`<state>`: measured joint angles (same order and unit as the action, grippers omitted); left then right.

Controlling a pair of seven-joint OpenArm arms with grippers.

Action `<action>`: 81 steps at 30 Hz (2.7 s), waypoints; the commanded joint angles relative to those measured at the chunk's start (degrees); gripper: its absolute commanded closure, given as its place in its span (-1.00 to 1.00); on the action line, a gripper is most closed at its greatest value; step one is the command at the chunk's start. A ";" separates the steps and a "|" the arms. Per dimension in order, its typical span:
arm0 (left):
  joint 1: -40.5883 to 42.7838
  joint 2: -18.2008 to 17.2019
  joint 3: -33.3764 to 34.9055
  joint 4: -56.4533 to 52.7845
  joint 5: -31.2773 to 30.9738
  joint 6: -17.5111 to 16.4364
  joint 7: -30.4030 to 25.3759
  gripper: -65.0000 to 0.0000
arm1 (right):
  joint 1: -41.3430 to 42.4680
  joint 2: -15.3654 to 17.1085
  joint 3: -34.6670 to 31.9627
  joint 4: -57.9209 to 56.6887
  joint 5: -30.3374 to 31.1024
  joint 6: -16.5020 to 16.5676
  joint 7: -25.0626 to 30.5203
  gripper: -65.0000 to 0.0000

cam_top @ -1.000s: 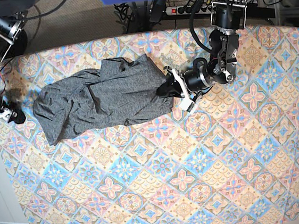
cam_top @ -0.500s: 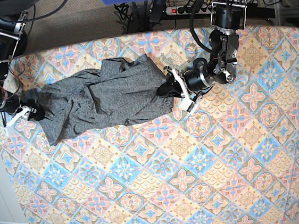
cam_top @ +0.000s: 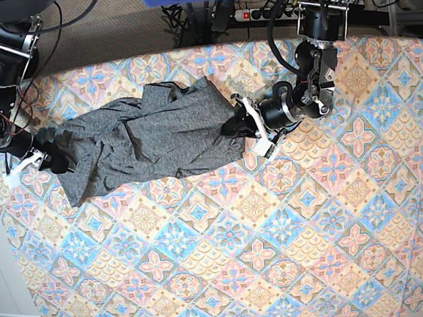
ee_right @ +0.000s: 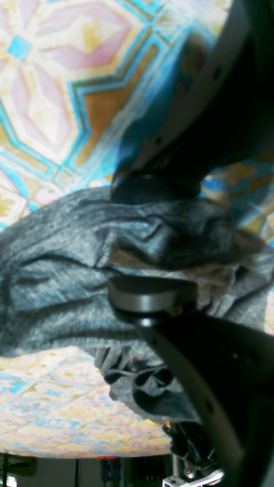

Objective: Layout the t-shirt on the table in an organized manner, then fold the t-shirt properly
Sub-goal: 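Grasp the bundle's end with the right gripper while the left holds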

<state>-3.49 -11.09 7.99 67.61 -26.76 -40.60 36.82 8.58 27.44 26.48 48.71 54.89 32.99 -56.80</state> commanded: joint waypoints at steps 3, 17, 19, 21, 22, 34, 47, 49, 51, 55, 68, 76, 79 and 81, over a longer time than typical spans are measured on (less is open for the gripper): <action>0.63 -0.56 0.14 -0.41 5.88 3.28 5.16 1.00 | -0.01 0.47 3.19 -0.05 -3.60 -1.48 -1.89 0.07; 0.63 -0.56 0.14 -0.41 5.88 3.28 5.25 1.00 | -0.01 2.93 6.71 -0.66 -4.04 -1.56 1.10 0.07; 0.63 -0.56 0.14 -0.41 5.88 3.28 5.34 1.00 | -0.01 2.93 6.71 -0.66 -4.04 -1.56 1.10 0.07; 0.63 -0.56 0.14 -0.41 5.88 3.28 5.34 1.00 | -0.01 2.93 6.71 -0.66 -4.04 -1.56 1.10 0.07; 0.63 -0.56 0.14 -0.41 5.88 3.28 5.34 1.00 | -0.01 2.93 6.62 -0.66 -4.04 -1.56 1.10 0.07; 0.63 -0.56 0.14 -0.41 5.88 3.28 5.42 1.00 | -0.27 -1.55 2.05 -0.05 -3.68 -1.56 0.49 0.07; 0.63 -0.56 -2.23 -0.41 5.88 3.28 5.51 1.00 | -0.45 -3.92 2.05 0.48 -3.60 -1.48 -2.41 0.07; 0.63 -0.56 -2.23 -0.41 5.88 3.28 5.51 1.00 | -0.53 -4.01 1.87 2.06 -3.60 -1.48 -2.41 0.07; 0.63 -0.56 -2.23 -0.41 5.88 3.28 5.51 1.00 | -1.41 -4.01 -0.24 3.29 -3.60 -1.48 -2.50 0.07; 0.63 -0.56 -2.23 -0.41 5.88 3.28 5.51 1.00 | -1.68 -4.01 -4.81 6.54 -3.60 -1.48 -2.50 0.07; 0.63 -0.56 -2.23 -0.41 5.88 3.28 5.51 1.00 | -1.68 -4.10 -6.39 7.34 -3.60 -1.48 -1.97 0.71; 0.63 -0.56 -2.23 -0.41 5.88 3.28 5.51 1.00 | -1.68 -4.10 -5.86 9.45 -3.68 -1.48 -1.89 1.00; 0.63 -0.56 -2.23 -0.41 5.88 3.28 5.51 1.00 | -2.47 -4.10 -5.86 16.21 -3.60 -1.48 -1.89 1.00; 0.63 -0.56 -2.23 -0.41 5.88 3.28 5.60 1.00 | -4.75 -4.10 -5.78 21.67 -3.51 -1.56 -1.89 1.00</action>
<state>-3.18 -10.63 6.04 67.66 -26.98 -41.06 37.47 2.83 22.02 20.23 69.69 50.41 30.94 -59.22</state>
